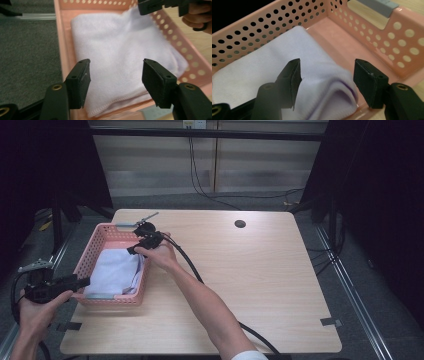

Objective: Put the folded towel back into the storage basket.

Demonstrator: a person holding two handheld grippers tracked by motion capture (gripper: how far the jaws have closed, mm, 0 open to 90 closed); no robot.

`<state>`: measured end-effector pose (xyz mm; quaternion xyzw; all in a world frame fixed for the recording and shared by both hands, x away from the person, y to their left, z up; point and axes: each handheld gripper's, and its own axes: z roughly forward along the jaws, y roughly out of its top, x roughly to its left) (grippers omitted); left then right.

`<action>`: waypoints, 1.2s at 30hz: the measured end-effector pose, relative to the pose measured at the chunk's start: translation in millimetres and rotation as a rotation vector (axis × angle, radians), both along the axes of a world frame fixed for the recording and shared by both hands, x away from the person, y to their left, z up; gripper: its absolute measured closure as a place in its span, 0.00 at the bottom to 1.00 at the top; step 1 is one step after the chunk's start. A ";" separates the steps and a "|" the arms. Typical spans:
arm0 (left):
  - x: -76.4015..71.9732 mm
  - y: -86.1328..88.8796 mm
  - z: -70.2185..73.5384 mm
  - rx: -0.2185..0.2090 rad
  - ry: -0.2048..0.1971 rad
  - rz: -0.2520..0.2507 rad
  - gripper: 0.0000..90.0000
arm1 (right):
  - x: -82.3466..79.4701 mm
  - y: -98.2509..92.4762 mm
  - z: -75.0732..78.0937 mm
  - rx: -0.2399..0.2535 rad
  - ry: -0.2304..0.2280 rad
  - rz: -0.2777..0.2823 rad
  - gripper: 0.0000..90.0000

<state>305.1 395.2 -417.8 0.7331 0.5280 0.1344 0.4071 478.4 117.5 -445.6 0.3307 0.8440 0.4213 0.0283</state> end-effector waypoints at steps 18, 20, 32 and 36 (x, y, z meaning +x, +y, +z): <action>-11.2 -62.9 7.2 -0.043 -0.052 -0.082 0.39 | -22.9 -106.5 35.0 0.055 -0.046 0.061 0.49; -13.2 -74.0 5.6 -0.035 -0.050 -0.089 0.37 | -30.4 -121.2 36.6 0.063 -0.051 0.055 0.49; -24.9 -139.7 8.7 -0.039 -0.070 -0.212 0.27 | -76.0 -220.7 41.7 0.066 -0.126 -0.062 0.43; -28.8 -162.8 4.5 -0.034 -0.048 -0.241 0.26 | -95.3 -249.9 40.9 0.062 -0.126 -0.084 0.41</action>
